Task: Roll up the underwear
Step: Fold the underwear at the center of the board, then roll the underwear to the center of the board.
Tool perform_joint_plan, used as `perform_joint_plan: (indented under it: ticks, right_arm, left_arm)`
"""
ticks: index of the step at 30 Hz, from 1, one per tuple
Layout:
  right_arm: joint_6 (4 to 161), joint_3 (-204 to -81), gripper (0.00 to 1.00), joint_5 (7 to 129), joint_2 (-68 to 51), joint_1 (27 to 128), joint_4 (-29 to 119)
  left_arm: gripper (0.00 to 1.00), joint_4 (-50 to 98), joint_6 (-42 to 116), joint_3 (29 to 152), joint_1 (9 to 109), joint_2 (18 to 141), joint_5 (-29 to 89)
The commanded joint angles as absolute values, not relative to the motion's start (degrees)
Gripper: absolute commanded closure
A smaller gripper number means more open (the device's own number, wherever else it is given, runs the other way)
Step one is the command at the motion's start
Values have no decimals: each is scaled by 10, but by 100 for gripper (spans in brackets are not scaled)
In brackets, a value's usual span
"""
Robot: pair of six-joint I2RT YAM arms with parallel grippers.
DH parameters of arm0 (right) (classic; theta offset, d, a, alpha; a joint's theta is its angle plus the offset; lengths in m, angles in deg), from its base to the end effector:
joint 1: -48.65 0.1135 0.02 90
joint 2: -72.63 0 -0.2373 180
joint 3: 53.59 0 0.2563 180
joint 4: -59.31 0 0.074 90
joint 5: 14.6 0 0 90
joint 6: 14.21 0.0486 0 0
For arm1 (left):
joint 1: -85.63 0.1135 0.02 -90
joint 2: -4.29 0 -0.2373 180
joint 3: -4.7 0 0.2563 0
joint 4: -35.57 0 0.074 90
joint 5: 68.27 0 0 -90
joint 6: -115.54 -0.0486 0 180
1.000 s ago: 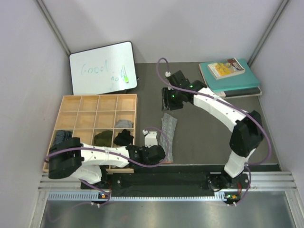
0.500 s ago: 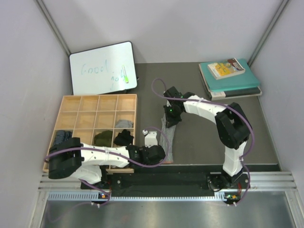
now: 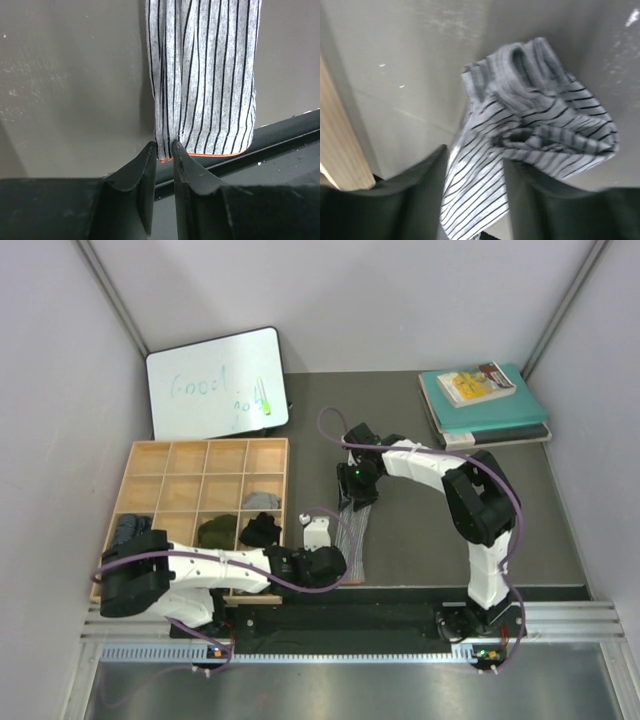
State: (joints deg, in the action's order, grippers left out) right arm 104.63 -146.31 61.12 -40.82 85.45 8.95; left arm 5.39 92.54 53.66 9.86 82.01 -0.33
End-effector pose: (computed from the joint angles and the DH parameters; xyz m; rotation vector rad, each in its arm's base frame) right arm 0.3078 0.2452 0.1259 -0.2656 2.9327 0.5757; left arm 0.0805 -0.2433 0.1201 0.0575 2.5666 -0.5156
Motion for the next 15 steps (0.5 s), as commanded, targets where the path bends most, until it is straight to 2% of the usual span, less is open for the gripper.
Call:
perform_joint_plan:
  ticks: [1, 4, 8, 11, 15]
  right_arm:
    - [1029, -1455, 45, 617, -320, 851, 113]
    - [1036, -1404, 40, 625, -233, 857, 106]
    - [1078, -1299, 38, 629, -145, 885, 111]
    - [1140, -1168, 38, 604, -86, 902, 157]
    - [1212, -1069, 38, 551, -38, 923, 259]
  left_arm:
    - [76, 50, 930, 525, 100, 810, -2]
    - [76, 49, 933, 521, 100, 804, -3]
    - [74, 61, 935, 512, 100, 792, -4]
    - [73, 68, 934, 506, 100, 789, -1]
    - [73, 75, 928, 503, 100, 788, 3]
